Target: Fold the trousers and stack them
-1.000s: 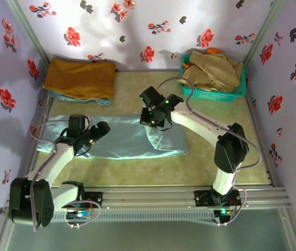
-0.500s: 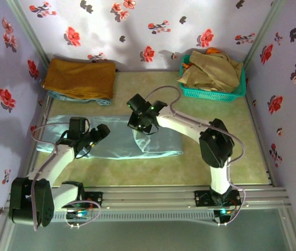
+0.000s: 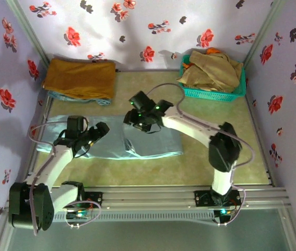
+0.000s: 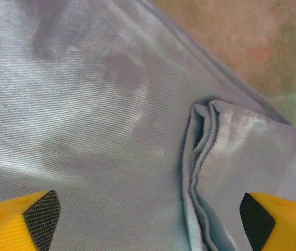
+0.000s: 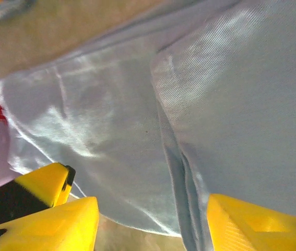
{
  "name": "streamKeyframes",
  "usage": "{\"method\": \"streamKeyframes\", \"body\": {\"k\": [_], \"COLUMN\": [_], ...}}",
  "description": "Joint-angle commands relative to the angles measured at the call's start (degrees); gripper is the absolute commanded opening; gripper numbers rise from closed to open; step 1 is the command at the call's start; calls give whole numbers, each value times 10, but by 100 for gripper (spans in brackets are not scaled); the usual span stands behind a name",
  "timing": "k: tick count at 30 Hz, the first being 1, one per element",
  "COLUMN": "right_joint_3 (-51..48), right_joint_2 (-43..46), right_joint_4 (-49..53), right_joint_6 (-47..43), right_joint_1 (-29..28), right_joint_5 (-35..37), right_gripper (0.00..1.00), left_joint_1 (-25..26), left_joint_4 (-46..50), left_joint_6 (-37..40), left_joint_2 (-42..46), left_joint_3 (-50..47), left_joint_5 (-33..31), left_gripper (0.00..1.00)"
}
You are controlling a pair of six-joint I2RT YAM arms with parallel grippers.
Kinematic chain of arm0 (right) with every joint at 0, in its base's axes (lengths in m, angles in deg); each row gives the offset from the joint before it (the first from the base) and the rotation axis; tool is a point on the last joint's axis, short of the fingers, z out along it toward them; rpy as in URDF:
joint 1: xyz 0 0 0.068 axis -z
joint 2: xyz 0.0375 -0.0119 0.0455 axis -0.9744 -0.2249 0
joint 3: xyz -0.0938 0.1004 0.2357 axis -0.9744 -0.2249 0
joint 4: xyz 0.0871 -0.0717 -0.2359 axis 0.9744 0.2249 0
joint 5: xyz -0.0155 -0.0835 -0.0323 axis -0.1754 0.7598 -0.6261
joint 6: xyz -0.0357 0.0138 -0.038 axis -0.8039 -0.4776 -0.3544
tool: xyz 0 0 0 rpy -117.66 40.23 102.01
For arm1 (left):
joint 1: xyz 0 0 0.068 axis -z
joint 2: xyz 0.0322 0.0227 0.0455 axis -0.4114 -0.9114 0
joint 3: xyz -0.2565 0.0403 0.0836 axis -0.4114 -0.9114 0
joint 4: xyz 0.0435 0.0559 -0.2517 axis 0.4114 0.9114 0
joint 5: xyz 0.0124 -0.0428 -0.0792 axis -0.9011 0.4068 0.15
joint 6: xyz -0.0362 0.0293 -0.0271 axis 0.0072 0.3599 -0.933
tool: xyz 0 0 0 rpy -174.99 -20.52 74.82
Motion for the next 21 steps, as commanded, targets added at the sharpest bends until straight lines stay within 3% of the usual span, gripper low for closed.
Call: {"method": "streamKeyframes", "body": {"k": [1, 3, 4, 6, 9, 13, 16, 21], "right_joint_3": [-55, -79, -86, -85, -15, 175, 278, 396], "right_joint_2": [44, 43, 36, 14, -40, -171, -270, -387], "right_joint_4": [13, -1, -14, -40, -1, 151, 192, 229], "right_joint_6": [-40, -46, -51, -65, -131, -208, -210, -205], "right_joint_1": [44, 55, 53, 45, 28, -2, -15, -23], "right_joint_5": [27, 17, 5, -31, -5, 116, 150, 174], "right_gripper": [49, 34, 33, 40, 54, 59, 61, 63], "left_joint_1": [16, 29, 34, 43, 45, 28, -3, -50], "left_joint_4": [3, -5, -12, -32, -29, -9, 25, 15], "left_joint_6": [-1, -4, -8, -16, -19, -33, -33, -49], "left_joint_2": [-4, -19, -29, -51, -78, -56, -35, 10], "left_joint_3": [30, 37, 38, 38, 51, 32, 8, -64], "left_joint_5": [14, 14, 15, 21, 13, -43, -69, -53], "left_gripper": [89, 85, 83, 81, 81, 81, 81, 78]}}
